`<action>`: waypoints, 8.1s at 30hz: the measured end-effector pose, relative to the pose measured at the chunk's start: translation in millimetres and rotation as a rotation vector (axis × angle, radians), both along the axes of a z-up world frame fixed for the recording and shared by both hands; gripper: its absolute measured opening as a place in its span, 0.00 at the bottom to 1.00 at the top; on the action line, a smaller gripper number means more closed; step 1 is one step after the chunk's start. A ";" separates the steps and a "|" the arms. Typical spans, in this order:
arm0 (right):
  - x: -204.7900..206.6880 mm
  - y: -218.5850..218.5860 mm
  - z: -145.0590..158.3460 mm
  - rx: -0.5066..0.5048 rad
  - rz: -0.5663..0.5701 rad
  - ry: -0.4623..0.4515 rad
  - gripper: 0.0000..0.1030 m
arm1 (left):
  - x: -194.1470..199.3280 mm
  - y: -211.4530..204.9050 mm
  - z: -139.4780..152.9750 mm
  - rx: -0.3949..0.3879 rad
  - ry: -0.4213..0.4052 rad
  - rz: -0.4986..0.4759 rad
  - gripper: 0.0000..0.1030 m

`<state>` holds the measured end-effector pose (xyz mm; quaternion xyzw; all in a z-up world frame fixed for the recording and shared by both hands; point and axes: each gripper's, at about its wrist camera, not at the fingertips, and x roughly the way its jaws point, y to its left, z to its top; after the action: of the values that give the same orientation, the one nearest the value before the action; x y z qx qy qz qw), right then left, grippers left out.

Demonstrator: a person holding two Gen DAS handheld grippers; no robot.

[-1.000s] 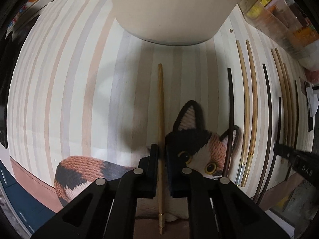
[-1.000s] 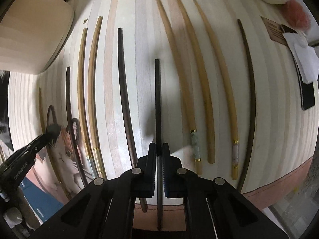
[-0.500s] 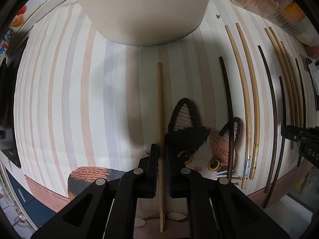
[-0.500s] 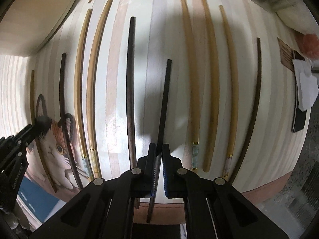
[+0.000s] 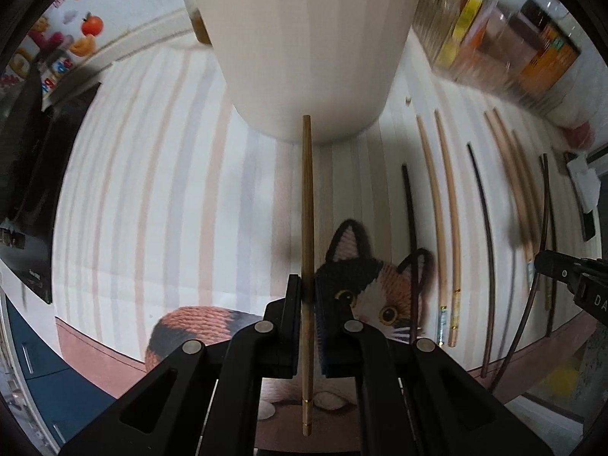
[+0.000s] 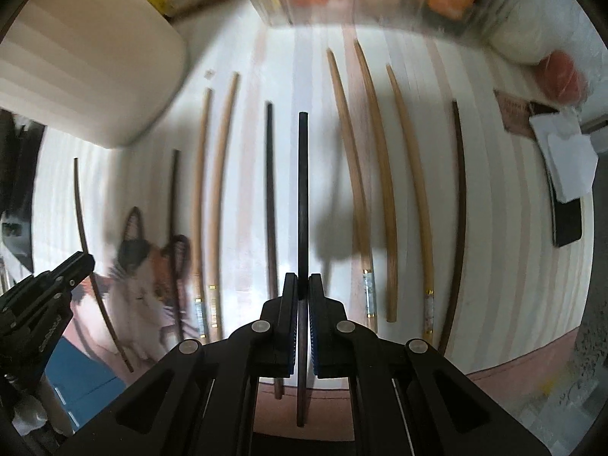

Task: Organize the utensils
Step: 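Lift both chopsticks and drop them into the cream holder, opening both tools, then grasp a black chopstick with the left tool while the right tool grasps another black chopstick, then carry both black chopsticks up and release them into the cream holder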

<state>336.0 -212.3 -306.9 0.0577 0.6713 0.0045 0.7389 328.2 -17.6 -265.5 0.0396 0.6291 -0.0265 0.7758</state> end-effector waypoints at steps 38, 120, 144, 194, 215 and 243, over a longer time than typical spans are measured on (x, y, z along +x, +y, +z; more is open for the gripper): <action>137.8 89.0 289.3 0.175 0.154 -0.681 0.05 | 162.1 68.5 265.8 -0.310 -0.587 0.165 0.04; 27.6 -36.8 -22.3 0.165 0.022 -0.095 0.35 | 7.9 -65.2 -51.2 -0.032 0.049 -0.028 0.03; 26.0 11.3 -73.7 -0.009 0.179 0.175 0.10 | 19.3 27.3 -42.3 -0.068 0.107 0.082 0.06; 2.4 13.8 29.1 0.070 0.147 -0.141 0.05 | -5.8 23.3 39.7 -0.092 -0.133 0.093 0.03; 7.5 24.9 212.4 0.185 0.180 -0.640 0.04 | -12.3 62.0 231.1 -0.202 -0.566 0.167 0.02; 122.2 77.7 270.1 0.157 0.248 -0.646 0.04 | 138.9 27.1 240.7 -0.267 -0.411 0.016 0.03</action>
<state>458.2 -134.6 -36.8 0.0281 0.4024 0.1639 0.9002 467.0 9.5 -24.8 -0.0637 0.4493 -0.0946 0.8861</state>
